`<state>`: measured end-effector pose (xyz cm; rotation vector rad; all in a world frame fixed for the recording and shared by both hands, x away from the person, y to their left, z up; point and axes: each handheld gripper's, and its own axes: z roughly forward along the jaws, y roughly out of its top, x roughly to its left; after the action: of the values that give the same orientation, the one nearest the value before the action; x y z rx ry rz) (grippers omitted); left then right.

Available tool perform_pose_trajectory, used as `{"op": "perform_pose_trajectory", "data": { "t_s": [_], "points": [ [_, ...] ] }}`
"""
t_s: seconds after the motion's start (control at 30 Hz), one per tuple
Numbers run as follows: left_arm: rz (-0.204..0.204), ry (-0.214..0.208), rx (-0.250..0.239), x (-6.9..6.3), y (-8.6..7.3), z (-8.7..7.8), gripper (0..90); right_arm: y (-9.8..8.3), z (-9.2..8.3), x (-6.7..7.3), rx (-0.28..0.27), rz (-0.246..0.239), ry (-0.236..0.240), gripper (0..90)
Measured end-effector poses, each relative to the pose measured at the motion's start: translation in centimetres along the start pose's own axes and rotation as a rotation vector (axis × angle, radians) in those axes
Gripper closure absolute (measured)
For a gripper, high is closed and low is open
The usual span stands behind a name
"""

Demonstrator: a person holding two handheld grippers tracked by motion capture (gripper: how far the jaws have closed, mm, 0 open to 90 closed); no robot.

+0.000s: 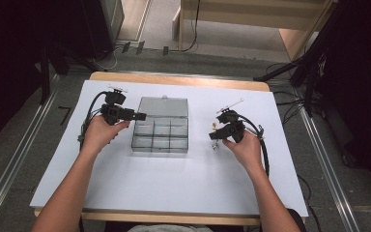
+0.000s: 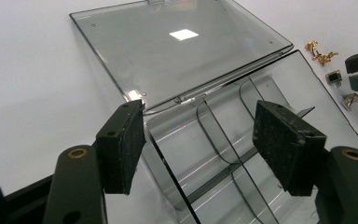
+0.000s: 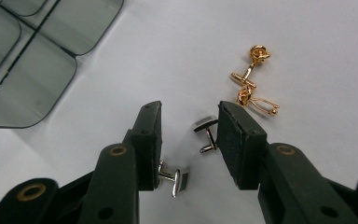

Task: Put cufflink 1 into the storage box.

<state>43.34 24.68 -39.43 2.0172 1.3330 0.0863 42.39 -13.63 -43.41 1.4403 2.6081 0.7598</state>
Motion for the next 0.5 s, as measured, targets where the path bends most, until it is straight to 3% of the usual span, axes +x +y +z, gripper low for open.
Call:
{"op": "perform_pose_trajectory", "data": {
  "t_s": [0.27,0.5],
  "points": [
    [-0.002,0.001,0.011,0.0,0.0,0.2,35.0,0.0,1.0,-0.5,0.038,0.015,-0.026,63.5],
    [0.002,0.002,0.016,0.0,-0.1,0.3,35.0,0.1,1.7,-0.2,0.056,-0.003,-0.038,66.4]
  ]
}}
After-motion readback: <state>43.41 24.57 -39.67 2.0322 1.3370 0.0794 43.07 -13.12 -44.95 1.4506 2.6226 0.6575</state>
